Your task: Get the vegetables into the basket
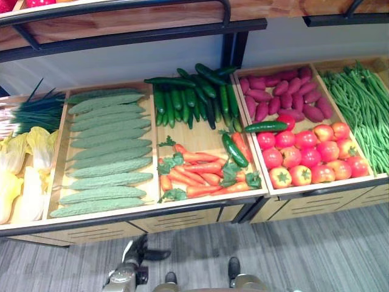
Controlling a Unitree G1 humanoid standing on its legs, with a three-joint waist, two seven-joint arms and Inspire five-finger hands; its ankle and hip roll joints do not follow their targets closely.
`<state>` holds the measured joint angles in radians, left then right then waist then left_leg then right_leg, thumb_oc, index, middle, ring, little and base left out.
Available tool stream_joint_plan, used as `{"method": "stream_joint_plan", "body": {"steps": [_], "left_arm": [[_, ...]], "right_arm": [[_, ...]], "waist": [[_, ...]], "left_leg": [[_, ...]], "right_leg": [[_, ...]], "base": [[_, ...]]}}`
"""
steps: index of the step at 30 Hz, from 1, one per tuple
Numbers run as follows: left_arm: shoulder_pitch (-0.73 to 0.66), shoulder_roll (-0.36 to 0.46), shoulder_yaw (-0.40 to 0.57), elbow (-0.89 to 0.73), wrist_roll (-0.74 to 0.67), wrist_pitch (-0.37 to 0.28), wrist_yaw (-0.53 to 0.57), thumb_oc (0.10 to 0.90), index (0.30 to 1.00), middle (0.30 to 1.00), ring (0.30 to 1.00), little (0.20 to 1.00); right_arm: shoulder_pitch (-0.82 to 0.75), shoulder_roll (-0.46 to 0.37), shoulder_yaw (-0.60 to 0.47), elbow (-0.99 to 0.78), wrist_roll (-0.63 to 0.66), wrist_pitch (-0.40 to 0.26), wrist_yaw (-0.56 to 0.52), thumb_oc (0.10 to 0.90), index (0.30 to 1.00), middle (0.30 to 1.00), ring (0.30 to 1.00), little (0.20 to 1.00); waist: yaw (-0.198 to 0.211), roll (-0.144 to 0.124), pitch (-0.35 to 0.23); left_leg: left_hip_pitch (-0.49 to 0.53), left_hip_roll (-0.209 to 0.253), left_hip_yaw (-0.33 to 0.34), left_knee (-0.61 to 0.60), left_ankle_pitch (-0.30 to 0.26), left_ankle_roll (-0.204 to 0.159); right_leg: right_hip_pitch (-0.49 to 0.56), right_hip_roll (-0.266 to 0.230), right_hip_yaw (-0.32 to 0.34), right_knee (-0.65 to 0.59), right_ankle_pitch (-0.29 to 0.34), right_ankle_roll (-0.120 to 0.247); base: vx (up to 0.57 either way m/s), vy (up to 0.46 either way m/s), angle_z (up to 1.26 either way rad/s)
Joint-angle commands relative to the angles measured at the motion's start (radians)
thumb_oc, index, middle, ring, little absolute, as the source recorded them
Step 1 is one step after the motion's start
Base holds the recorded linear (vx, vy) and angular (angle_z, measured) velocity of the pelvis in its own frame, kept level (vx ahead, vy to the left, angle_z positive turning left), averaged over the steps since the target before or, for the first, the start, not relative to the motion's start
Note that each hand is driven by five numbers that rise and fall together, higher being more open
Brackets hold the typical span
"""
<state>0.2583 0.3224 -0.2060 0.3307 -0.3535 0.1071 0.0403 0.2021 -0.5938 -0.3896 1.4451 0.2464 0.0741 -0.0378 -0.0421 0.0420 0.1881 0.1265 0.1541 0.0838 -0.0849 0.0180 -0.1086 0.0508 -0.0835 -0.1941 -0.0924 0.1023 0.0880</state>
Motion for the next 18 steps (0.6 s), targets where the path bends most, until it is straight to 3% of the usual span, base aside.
{"method": "stream_joint_plan", "body": {"steps": [1,9,18], "left_arm": [[-0.053,0.069,0.096,-0.091,0.005,-0.095,-0.051,0.9,1.0,1.0,1.0,1.0],[0.092,0.134,0.176,-0.486,-0.044,-0.084,-0.13,0.9,1.0,1.0,1.0,1.0],[0.168,0.154,0.24,-0.77,-0.162,-0.088,-0.131,0.9,1.0,1.0,1.0,1.0]], "right_arm": [[0.086,-0.071,0.013,0.088,-0.006,-0.004,-0.024,0.4,0.3,0.3,0.3,0.3],[0.13,-0.05,0.021,0.057,-0.001,-0.009,0.009,0.4,0.3,0.3,0.3,0.3],[0.155,0.003,0.064,0.034,-0.004,-0.02,0.004,0.4,0.3,0.3,0.3,0.3]], "waist": [[0.025,-0.06,-0.033],[0.04,-0.054,-0.048],[0.041,-0.04,-0.044]], "left_leg": [[-0.054,0.011,-0.012,-0.002,0.054,-0.042],[-0.049,0.004,-0.023,-0.002,0.044,-0.037],[-0.039,-0.002,-0.029,-0.002,0.037,-0.033]], "right_leg": [[0.071,-0.012,-0.046,0.015,-0.117,0.04],[0.086,-0.013,-0.053,0.011,-0.126,0.039],[0.096,-0.012,-0.052,0.01,-0.129,0.038]], "base": [[0.03,0.009,0.04],[0.02,0.007,0.06],[0.0,0.01,0.02]]}}
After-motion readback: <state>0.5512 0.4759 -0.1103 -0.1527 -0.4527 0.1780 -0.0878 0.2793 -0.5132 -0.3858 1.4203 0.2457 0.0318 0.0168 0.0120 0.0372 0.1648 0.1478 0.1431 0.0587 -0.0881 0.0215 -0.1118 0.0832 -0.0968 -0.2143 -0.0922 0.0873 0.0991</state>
